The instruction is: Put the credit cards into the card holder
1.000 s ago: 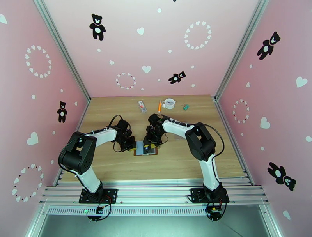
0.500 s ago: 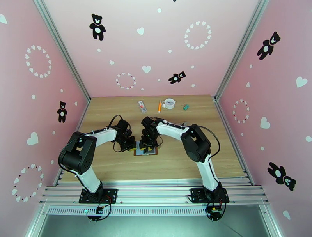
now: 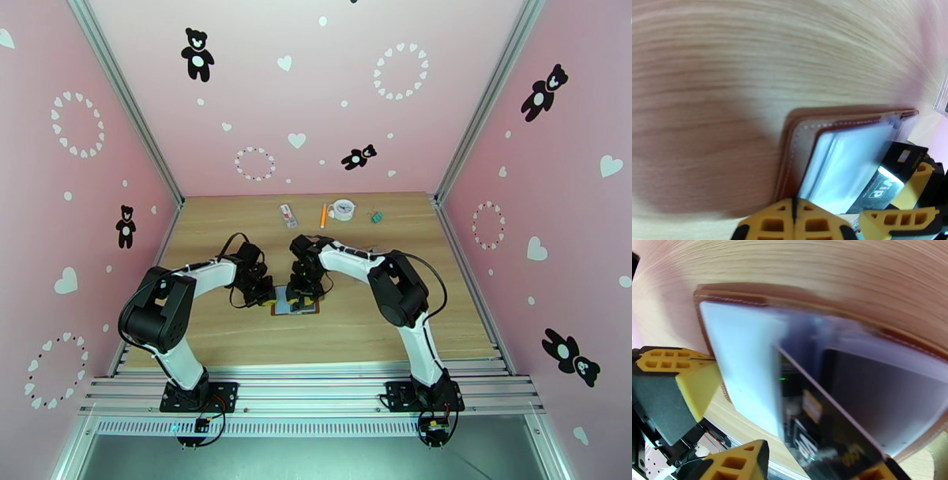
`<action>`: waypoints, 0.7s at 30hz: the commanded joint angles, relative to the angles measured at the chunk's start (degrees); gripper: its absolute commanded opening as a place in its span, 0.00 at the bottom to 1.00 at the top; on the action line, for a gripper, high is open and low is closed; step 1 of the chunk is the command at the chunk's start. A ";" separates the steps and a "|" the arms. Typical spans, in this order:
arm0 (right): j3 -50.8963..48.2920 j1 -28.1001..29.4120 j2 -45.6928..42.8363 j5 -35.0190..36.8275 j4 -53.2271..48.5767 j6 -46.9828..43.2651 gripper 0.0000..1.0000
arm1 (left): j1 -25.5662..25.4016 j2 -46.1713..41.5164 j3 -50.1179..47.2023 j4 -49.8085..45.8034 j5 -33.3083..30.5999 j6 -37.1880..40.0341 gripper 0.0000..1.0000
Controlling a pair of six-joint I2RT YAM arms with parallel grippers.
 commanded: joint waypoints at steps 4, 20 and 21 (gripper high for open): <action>1.25 -0.58 -1.15 1.86 -3.63 -1.30 0.44 | -0.31 2.00 -1.29 -1.92 -3.06 0.97 0.03; 3.88 0.00 0.67 5.01 -5.92 -1.47 0.43 | -0.31 2.17 -1.32 -2.01 -3.14 1.23 0.03; 4.01 0.07 0.87 5.01 -5.81 -1.39 0.43 | -0.31 2.12 -1.31 -2.03 -3.15 1.23 0.03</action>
